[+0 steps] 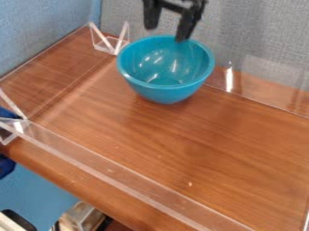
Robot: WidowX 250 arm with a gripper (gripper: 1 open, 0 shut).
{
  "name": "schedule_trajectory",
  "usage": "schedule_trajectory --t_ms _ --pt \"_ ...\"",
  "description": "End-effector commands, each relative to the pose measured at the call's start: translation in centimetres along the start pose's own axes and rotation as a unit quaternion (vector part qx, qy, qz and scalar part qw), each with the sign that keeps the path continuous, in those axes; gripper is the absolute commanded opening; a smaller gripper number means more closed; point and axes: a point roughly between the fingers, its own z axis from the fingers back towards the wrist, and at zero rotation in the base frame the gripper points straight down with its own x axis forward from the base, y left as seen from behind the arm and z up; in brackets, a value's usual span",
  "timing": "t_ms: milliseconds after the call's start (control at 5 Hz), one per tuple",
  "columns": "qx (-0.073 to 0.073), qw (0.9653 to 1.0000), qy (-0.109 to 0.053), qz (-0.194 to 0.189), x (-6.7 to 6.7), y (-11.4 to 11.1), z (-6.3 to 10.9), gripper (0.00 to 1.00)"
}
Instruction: Put the mushroom in the blue bowl
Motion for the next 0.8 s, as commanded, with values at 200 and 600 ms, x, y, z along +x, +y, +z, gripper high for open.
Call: schedule_trajectory --t_ms 200,600 --pt "0.014 0.9987 -0.036 0.035 0.8 2.3 3.0 1.0" --pt "0.03 0.9984 -0.023 0.041 2.4 4.5 1.8 1.0"
